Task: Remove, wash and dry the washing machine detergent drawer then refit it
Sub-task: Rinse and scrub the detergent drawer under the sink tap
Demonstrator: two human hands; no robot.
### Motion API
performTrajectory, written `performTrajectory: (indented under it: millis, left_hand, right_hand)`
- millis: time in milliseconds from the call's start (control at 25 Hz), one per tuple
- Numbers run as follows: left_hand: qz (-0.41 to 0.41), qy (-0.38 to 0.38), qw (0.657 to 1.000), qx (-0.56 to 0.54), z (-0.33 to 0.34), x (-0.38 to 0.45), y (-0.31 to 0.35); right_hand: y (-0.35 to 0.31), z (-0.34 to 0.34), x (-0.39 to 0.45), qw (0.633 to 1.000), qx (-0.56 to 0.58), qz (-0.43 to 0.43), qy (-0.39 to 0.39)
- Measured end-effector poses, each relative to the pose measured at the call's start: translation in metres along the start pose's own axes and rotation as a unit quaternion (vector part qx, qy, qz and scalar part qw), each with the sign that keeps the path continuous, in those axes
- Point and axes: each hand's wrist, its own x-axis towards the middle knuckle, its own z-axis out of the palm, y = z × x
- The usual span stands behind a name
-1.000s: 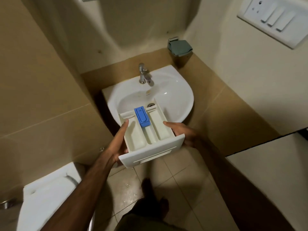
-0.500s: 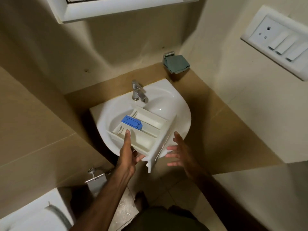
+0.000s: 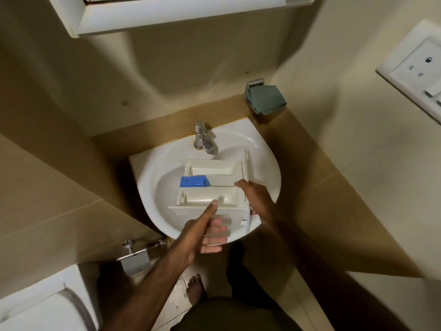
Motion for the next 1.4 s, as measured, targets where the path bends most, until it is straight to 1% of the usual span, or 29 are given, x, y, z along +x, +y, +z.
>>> performTrajectory:
  millis: [40, 80, 120, 160, 200, 240, 280, 320, 360, 400, 440, 480, 560, 640, 760, 840, 920, 960, 1040, 1120, 1240, 1400]
  left_hand:
    - [0.003, 0.012, 0.999, 0.05, -0.006, -0.005, 0.008]
    - [0.023, 0.041, 0.996, 0.079, -0.012, -0.01, 0.018]
    - [0.066, 0.084, 0.99, 0.093, -0.019, -0.01, 0.029]
    - [0.125, 0.13, 0.978, 0.108, -0.028, -0.008, 0.041]
    - [0.192, 0.182, 0.955, 0.135, -0.034, -0.002, 0.056]
    - [0.256, 0.238, 0.917, 0.192, -0.04, 0.006, 0.073]
    - [0.319, 0.293, 0.858, 0.276, -0.045, 0.017, 0.09]
    - [0.38, 0.335, 0.778, 0.372, -0.051, 0.031, 0.107]
    - [0.424, 0.347, 0.688, 0.476, -0.055, 0.046, 0.125]
    - [0.44, 0.337, 0.606, 0.57, -0.058, 0.064, 0.144]
    - [0.431, 0.311, 0.549, 0.645, -0.061, 0.081, 0.159]
    - [0.408, 0.295, 0.508, 0.699, -0.061, 0.095, 0.171]
    - [0.377, 0.279, 0.457, 0.755, -0.06, 0.116, 0.189]
    - [0.373, 0.254, 0.428, 0.783, -0.057, 0.127, 0.197]
    - [0.382, 0.217, 0.373, 0.817, -0.058, 0.132, 0.212]
    - [0.389, 0.207, 0.356, 0.824, -0.058, 0.13, 0.223]
    - [0.388, 0.213, 0.354, 0.824, -0.051, 0.129, 0.226]
    - [0.377, 0.22, 0.366, 0.822, -0.046, 0.129, 0.227]
    - [0.353, 0.239, 0.403, 0.81, -0.035, 0.129, 0.228]
    - [0.339, 0.255, 0.431, 0.796, -0.029, 0.13, 0.229]
    - [0.325, 0.264, 0.438, 0.795, -0.026, 0.133, 0.233]
    - [0.295, 0.278, 0.474, 0.782, -0.027, 0.143, 0.238]
  right_hand:
    - [-0.005, -0.007, 0.01, 1.0, -0.016, -0.007, -0.007]
    - [-0.009, -0.012, 0.021, 0.999, -0.031, -0.011, -0.022]
    - [-0.013, -0.017, 0.031, 0.998, -0.047, -0.014, -0.044]
    - [-0.016, -0.021, 0.04, 0.995, -0.067, -0.019, -0.069]
    - [-0.02, -0.025, 0.05, 0.992, -0.085, -0.023, -0.094]
    - [-0.022, -0.027, 0.059, 0.988, -0.099, -0.026, -0.114]
    - [-0.023, -0.028, 0.068, 0.985, -0.109, -0.029, -0.13]
    - [-0.025, -0.028, 0.076, 0.982, -0.117, -0.035, -0.143]
    - [-0.025, -0.029, 0.084, 0.98, -0.121, -0.039, -0.156]
    - [-0.026, -0.03, 0.091, 0.977, -0.123, -0.043, -0.169]
    - [-0.026, -0.03, 0.098, 0.975, -0.125, -0.046, -0.18]
    - [-0.026, -0.031, 0.104, 0.972, -0.13, -0.048, -0.191]
    - [-0.028, -0.032, 0.113, 0.966, -0.145, -0.056, -0.208]
    - [-0.03, -0.032, 0.119, 0.961, -0.149, -0.071, -0.223]
    - [-0.029, -0.031, 0.122, 0.958, -0.142, -0.088, -0.233]
    - [-0.026, -0.031, 0.123, 0.96, -0.14, -0.084, -0.23]
    - [-0.023, -0.03, 0.123, 0.962, -0.149, -0.083, -0.215]
    - [-0.022, -0.029, 0.123, 0.962, -0.155, -0.086, -0.207]
    - [-0.022, -0.025, 0.122, 0.964, -0.159, -0.085, -0.195]
    - [-0.023, -0.022, 0.12, 0.966, -0.158, -0.082, -0.185]
    - [-0.025, -0.019, 0.116, 0.971, -0.146, -0.082, -0.172]
    - [-0.027, -0.014, 0.11, 0.975, -0.133, -0.073, -0.164]
